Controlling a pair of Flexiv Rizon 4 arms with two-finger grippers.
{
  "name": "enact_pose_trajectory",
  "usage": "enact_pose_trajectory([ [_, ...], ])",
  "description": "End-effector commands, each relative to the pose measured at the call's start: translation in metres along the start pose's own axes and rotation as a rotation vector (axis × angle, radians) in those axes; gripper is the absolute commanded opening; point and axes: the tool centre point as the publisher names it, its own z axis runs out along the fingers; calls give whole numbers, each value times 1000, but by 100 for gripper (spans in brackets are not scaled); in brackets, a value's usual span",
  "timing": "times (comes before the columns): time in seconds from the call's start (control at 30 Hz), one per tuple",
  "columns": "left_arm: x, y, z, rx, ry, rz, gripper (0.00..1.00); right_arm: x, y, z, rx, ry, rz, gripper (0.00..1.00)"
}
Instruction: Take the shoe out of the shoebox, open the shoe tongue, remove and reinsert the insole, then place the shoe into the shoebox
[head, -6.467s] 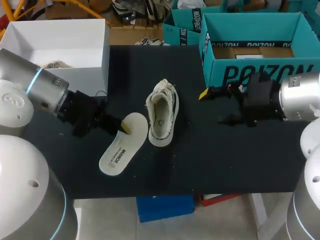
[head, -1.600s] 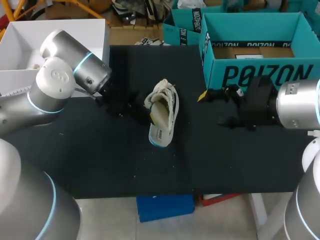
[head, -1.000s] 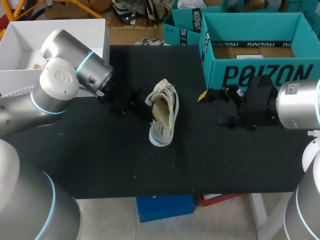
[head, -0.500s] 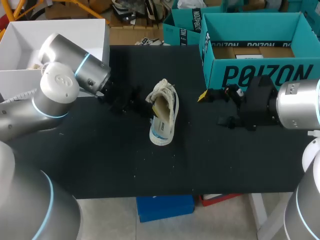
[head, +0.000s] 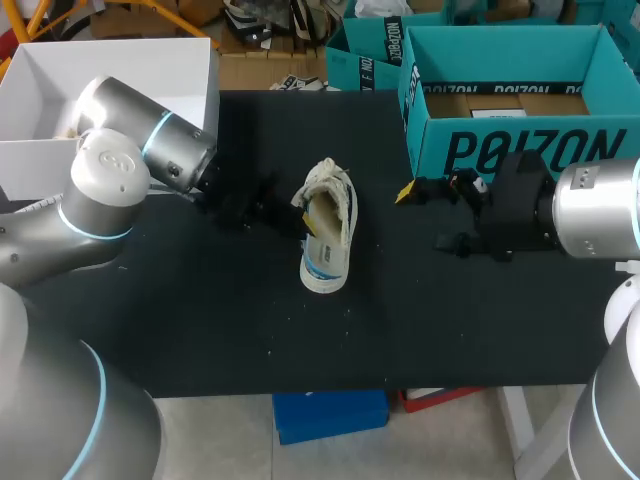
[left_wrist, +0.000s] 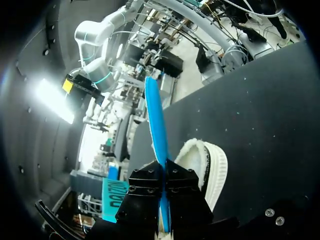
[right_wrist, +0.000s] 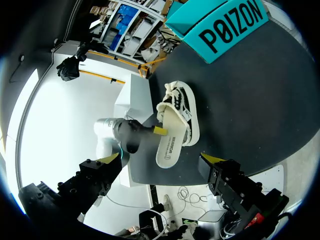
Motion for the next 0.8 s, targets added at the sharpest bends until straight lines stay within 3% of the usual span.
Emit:
enact_pose_trajectory([
  [0.03,5,-6,0,18,-25,-3,0,0,0,1,0,0,0,100],
  [0.3,17,-6,5,31,-29,-18,0,0,0,1,0,0,0,100],
  [0.8,17,16,2,-76,31,25,0,0,0,1,0,0,0,100],
])
